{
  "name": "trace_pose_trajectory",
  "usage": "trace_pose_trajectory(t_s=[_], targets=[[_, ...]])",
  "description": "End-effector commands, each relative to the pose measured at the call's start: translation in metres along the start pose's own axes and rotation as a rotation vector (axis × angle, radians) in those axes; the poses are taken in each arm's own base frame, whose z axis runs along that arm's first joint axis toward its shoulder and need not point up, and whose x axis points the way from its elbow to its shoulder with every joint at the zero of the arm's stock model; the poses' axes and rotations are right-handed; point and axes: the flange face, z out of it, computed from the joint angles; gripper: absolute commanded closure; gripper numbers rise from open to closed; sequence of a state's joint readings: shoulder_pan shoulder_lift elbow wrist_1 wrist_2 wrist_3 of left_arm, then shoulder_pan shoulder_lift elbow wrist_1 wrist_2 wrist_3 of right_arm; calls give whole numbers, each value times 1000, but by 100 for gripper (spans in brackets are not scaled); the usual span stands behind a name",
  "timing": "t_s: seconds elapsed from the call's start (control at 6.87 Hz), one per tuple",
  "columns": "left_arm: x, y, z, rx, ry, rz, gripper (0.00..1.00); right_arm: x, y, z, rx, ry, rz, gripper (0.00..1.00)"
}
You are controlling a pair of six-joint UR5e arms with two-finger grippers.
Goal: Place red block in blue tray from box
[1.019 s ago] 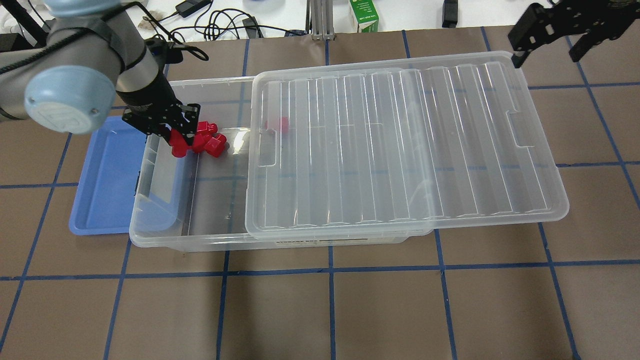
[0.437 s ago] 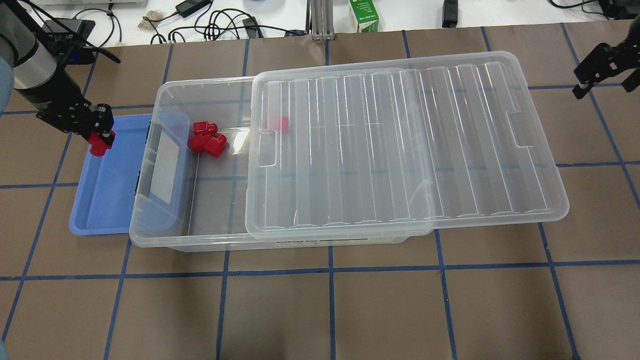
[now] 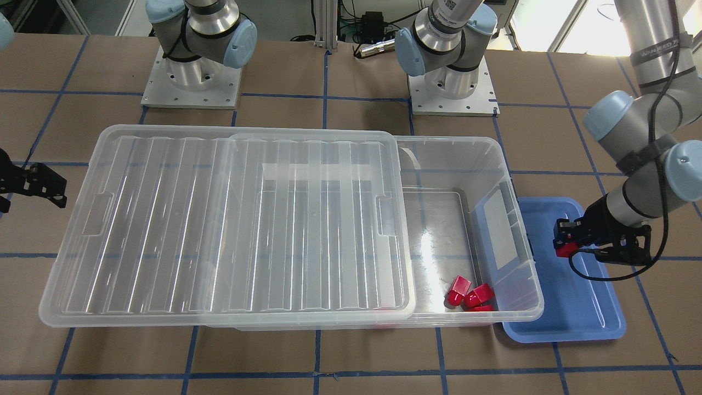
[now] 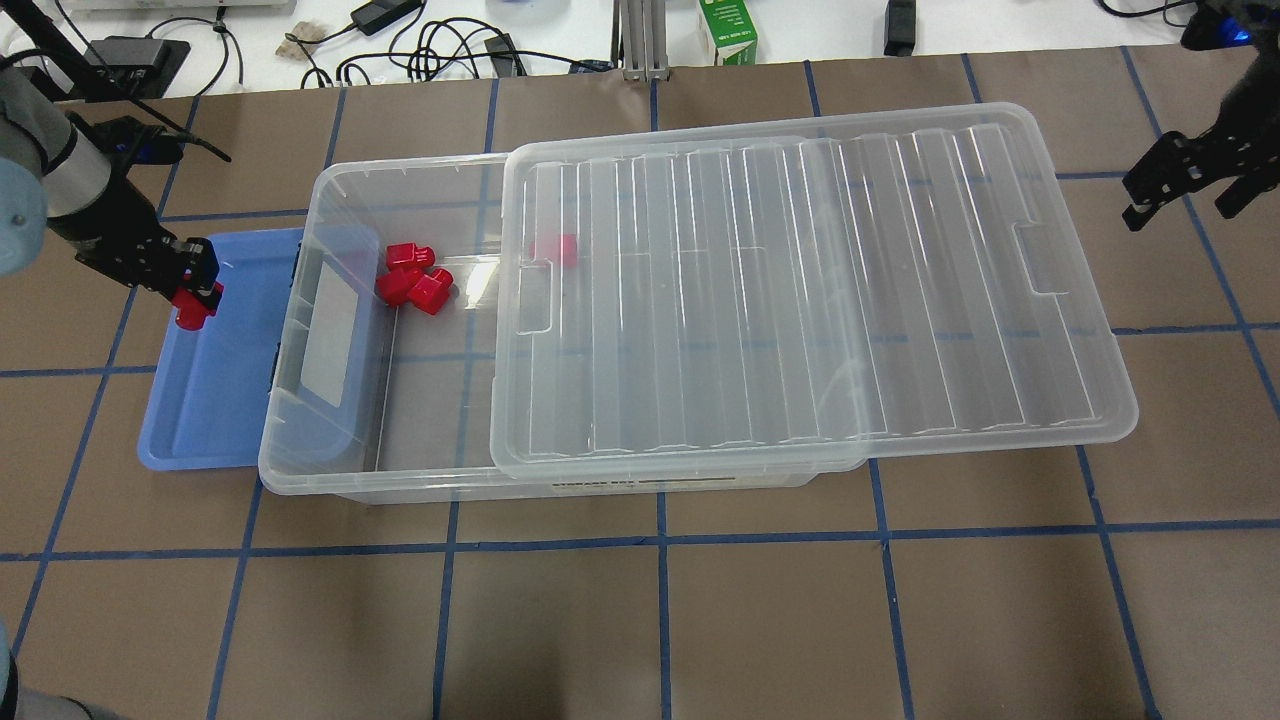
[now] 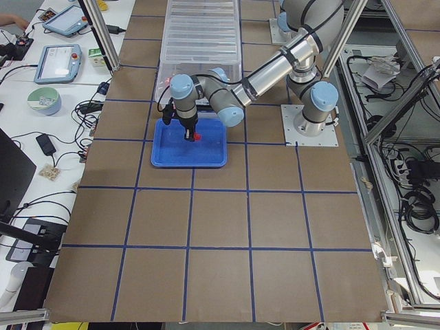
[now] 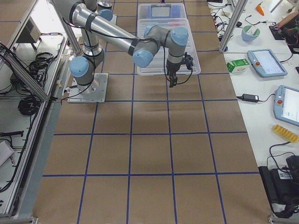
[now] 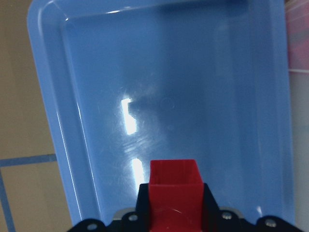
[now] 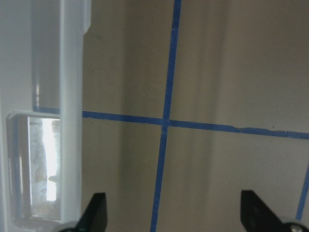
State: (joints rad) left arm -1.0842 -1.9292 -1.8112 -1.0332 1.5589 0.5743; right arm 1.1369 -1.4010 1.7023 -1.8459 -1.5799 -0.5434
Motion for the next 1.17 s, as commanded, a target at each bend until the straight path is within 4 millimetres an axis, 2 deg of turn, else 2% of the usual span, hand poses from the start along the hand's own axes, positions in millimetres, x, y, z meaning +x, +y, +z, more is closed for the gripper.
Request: trace_pose_trajectory(t_s=[0.0, 0.15, 0.29, 0.44, 0.58, 0.73, 0.87, 1.02], targets=[[-4, 1, 30, -6, 8, -6, 97, -7, 1, 12, -7, -12, 5, 2], [-6, -1, 36, -3, 5, -2, 42, -13, -1, 12, -6, -13, 13, 2], [-8, -4, 31, 4, -2, 0, 15, -31, -5, 13, -7, -12, -8, 2], [-7, -6, 14, 21, -18, -6, 3, -60, -12, 12, -7, -8, 7, 1], [-4, -13, -11, 31, -27, 5, 0, -86, -16, 13, -11, -2, 31, 0], [-1, -18, -51, 9, -14, 12, 0, -104, -18, 12, -8, -7, 80, 0], [3, -22, -93, -3, -7, 12, 0, -132, -21, 13, -8, -5, 67, 0], [33, -27, -137, -6, -12, 27, 0, -166, -23, 12, -3, -2, 53, 0]])
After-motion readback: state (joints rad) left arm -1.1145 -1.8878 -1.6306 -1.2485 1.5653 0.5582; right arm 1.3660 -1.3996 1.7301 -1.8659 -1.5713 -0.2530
